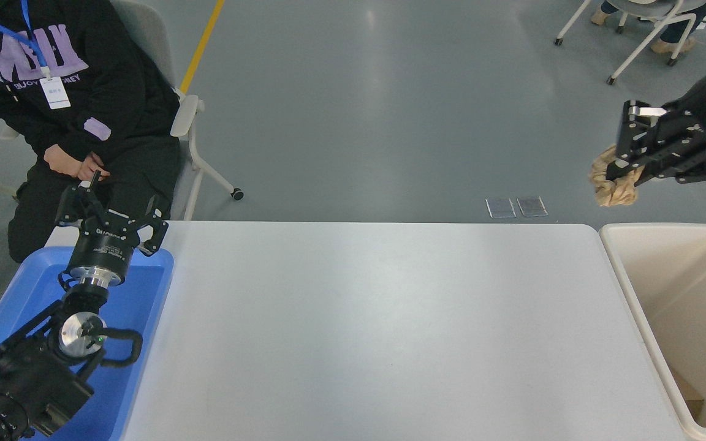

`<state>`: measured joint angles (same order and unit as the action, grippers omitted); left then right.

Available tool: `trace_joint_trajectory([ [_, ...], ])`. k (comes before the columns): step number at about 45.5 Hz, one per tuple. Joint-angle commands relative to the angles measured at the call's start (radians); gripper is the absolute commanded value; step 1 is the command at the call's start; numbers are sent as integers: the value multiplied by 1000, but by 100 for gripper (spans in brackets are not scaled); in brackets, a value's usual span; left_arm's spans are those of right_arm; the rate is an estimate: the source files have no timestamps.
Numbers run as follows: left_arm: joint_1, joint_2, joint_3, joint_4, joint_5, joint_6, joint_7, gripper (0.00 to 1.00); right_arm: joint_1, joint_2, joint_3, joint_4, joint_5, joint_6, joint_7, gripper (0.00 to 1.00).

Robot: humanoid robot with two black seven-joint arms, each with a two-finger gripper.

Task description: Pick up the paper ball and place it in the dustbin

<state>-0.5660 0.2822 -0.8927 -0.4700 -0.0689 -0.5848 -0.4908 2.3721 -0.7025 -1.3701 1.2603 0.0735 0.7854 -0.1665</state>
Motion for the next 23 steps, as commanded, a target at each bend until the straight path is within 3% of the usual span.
trace_joint_trajectory([
  [1, 0, 0, 0, 1, 0, 2, 0, 99, -287, -156, -6, -249, -7, 0, -1, 0],
  [5, 0, 0, 0, -1, 0, 2, 0, 99, -431, -198, 54, -309, -4, 0, -1, 0],
  [12, 0, 0, 0, -1, 0, 3, 0, 99, -695, -313, 244, -357, -6, -185, -2, 0],
  [23, 0, 0, 0, -1, 0, 2, 0, 99, -1158, -298, 603, -439, -4, -528, -1, 0],
])
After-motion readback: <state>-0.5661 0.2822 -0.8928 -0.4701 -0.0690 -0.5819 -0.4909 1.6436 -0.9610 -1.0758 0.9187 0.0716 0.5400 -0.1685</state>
